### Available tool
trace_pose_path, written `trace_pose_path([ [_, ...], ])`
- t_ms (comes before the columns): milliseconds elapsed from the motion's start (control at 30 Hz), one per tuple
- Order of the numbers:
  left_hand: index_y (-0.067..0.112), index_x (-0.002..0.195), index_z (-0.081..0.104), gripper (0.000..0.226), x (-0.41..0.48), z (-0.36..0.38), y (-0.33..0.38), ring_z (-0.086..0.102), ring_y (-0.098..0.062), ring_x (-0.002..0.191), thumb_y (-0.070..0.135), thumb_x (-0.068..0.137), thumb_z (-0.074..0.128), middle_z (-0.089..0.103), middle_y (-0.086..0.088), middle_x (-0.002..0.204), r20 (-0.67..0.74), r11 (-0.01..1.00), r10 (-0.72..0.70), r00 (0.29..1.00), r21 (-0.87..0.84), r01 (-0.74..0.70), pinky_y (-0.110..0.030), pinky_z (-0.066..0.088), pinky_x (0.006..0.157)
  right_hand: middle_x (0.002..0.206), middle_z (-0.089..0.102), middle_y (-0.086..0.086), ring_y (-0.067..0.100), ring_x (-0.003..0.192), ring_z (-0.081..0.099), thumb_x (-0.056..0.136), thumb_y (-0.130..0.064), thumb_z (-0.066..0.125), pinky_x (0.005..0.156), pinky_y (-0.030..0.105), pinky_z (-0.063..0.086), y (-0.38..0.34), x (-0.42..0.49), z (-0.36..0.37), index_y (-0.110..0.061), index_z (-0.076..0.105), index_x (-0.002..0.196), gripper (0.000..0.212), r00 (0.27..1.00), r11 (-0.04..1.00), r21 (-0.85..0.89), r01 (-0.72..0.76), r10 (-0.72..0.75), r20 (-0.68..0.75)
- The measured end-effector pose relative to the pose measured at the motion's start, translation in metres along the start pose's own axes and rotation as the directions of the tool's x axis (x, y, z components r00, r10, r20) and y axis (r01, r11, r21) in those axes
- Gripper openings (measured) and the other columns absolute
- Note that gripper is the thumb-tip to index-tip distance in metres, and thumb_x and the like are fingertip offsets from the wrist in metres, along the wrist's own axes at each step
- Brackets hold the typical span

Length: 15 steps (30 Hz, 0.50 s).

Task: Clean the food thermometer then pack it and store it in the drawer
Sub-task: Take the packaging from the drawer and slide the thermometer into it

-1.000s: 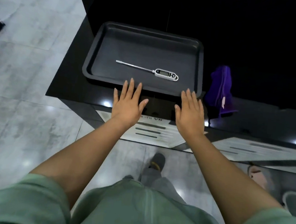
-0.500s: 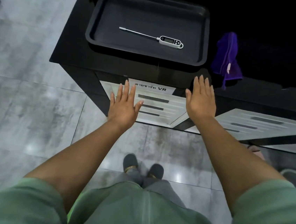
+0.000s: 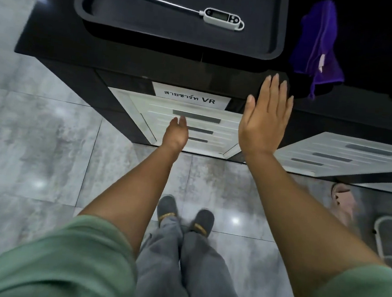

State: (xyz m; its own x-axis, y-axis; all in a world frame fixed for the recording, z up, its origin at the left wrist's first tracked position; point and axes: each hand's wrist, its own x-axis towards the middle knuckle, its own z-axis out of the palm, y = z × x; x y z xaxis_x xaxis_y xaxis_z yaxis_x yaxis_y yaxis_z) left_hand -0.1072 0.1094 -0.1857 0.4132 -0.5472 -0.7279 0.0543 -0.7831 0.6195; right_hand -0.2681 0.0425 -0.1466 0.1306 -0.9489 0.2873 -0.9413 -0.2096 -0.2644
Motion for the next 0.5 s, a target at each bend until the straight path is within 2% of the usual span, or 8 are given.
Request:
trace_pose_path([
  [67,0.012,0.151,0.029,0.061,0.015,0.005,0.006,0.041,-0.026,0.134,0.049,0.103,0.020,0.048,-0.006,0.143,0.072,0.946,-0.139,0.988,-0.284,0.154,-0.036,0.027,0.113,0.159,0.028,0.006,0.023,0.148,0.018,0.104,-0.036,0.023,0.122,0.040,0.006,0.000,0.000,0.006,-0.008,0.029,0.151,0.055,0.999,1.000,0.000,-0.005,0.005,-0.052],
  [100,0.011,0.151,0.030,0.062,0.022,0.006,0.007,0.046,-0.025,0.130,0.050,0.103,0.020,0.053,-0.005,0.137,0.096,0.896,-0.157,0.983,-0.405,0.183,-0.035,0.030,0.113,0.159,0.028,0.006,0.023,0.148,0.019,0.104,-0.036,0.023,0.122,0.040,0.007,0.001,0.000,0.010,-0.008,0.029,0.151,0.055,0.997,1.000,-0.003,-0.003,0.003,-0.072],
  [200,0.007,0.148,0.035,0.067,0.038,0.012,0.010,0.050,-0.025,0.129,0.053,0.102,0.020,0.048,-0.008,0.145,0.132,0.732,-0.141,0.981,-0.653,0.193,-0.036,0.034,0.113,0.158,0.030,0.005,0.023,0.147,0.022,0.105,-0.036,0.023,0.122,0.040,0.009,0.002,-0.001,0.017,-0.009,0.031,0.151,0.054,0.990,1.000,-0.019,0.006,-0.009,-0.141],
  [300,0.006,0.149,0.031,0.072,0.048,0.018,0.014,0.049,-0.026,0.131,0.058,0.100,0.021,0.044,-0.011,0.147,0.141,0.591,-0.173,0.975,-0.777,0.217,-0.037,0.033,0.114,0.157,0.033,0.005,0.023,0.146,0.025,0.105,-0.036,0.023,0.121,0.040,0.011,0.003,-0.001,0.022,-0.008,0.033,0.150,0.054,0.981,1.000,-0.022,0.009,-0.013,-0.196],
  [400,0.009,0.152,0.024,0.074,0.055,0.018,0.016,0.045,-0.027,0.134,0.060,0.099,0.020,0.039,-0.013,0.150,0.161,0.479,-0.183,0.970,-0.847,0.231,-0.038,0.030,0.114,0.156,0.034,0.006,0.023,0.146,0.027,0.104,-0.035,0.024,0.121,0.041,0.011,0.004,-0.001,0.026,-0.008,0.034,0.149,0.053,0.975,1.000,-0.017,0.017,-0.020,-0.223],
  [500,0.012,0.152,0.025,0.075,0.061,0.018,0.014,0.042,-0.028,0.137,0.062,0.097,0.021,0.038,-0.015,0.150,0.203,0.384,-0.170,0.964,-0.887,0.255,-0.040,0.028,0.117,0.156,0.034,0.005,0.023,0.146,0.026,0.104,-0.035,0.025,0.121,0.041,0.011,0.005,0.000,0.027,-0.008,0.034,0.149,0.053,0.971,1.000,-0.020,0.018,-0.022,-0.236],
])
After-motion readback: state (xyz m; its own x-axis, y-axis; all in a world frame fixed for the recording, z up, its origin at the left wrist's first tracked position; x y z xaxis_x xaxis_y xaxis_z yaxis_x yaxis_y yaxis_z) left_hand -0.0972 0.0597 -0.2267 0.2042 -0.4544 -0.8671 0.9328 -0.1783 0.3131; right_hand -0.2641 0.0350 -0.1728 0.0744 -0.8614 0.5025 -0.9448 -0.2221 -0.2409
